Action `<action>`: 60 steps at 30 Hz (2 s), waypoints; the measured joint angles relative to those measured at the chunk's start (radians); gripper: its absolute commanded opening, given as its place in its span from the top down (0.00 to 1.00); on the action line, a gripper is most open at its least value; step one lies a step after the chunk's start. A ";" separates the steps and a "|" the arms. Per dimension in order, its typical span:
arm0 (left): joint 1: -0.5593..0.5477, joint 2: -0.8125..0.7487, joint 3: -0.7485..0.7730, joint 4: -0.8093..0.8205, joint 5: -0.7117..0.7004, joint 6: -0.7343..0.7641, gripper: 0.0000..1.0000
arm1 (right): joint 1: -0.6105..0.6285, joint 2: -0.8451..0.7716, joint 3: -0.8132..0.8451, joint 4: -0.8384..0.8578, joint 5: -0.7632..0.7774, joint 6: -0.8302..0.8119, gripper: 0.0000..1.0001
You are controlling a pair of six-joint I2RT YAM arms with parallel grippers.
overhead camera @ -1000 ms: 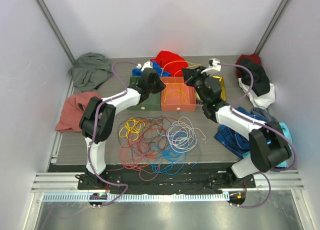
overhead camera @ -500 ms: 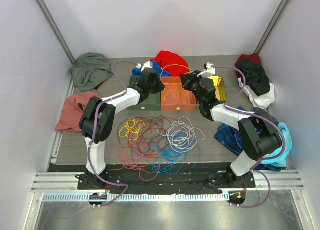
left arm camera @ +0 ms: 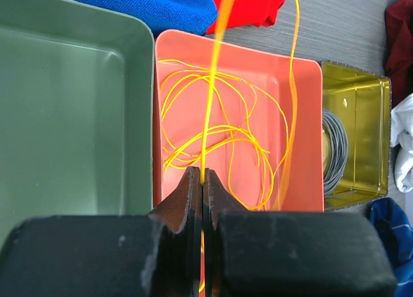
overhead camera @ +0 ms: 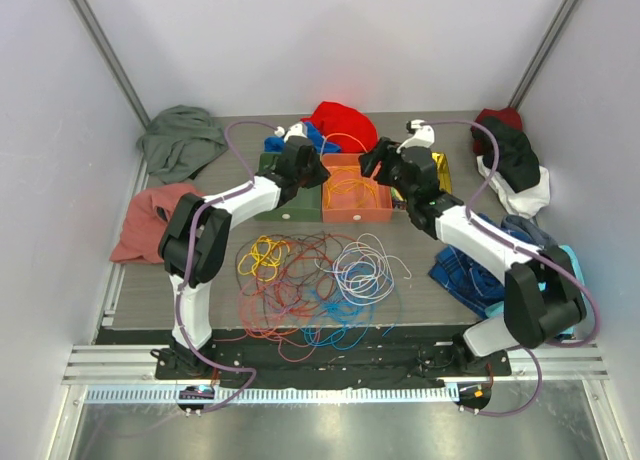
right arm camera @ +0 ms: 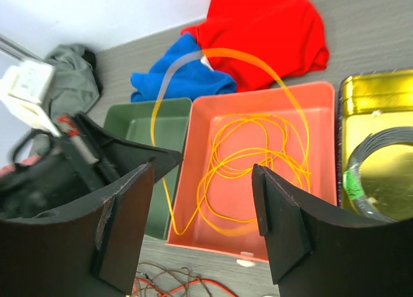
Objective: Untangle the cables
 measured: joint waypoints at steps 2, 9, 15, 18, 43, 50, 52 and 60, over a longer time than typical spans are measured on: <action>0.000 0.000 0.000 -0.001 0.000 0.007 1.00 | 0.001 -0.042 0.016 -0.046 0.016 -0.011 0.31; -0.003 -0.005 -0.002 -0.019 -0.002 0.039 1.00 | 0.002 -0.173 0.010 -0.098 0.058 -0.019 0.36; -0.031 -0.012 0.026 -0.124 -0.013 0.119 1.00 | 0.002 -0.243 -0.077 -0.097 0.063 -0.004 0.38; -0.066 0.024 0.134 -0.215 -0.019 0.165 1.00 | 0.002 -0.260 -0.118 -0.099 0.063 0.003 0.38; -0.163 -0.074 0.141 -0.410 -0.332 0.300 0.15 | 0.021 -0.397 -0.182 -0.154 0.065 0.012 0.38; -0.185 -0.562 -0.138 -0.317 -0.395 0.263 0.06 | 0.027 -0.516 -0.248 -0.169 0.071 0.009 0.38; -0.219 -0.691 -0.239 -0.291 -0.405 0.241 0.08 | 0.031 -0.546 -0.285 -0.182 0.069 0.010 0.39; -0.301 -0.915 -0.564 -0.483 -0.465 0.054 0.16 | 0.055 -0.648 -0.457 -0.273 0.059 0.018 0.40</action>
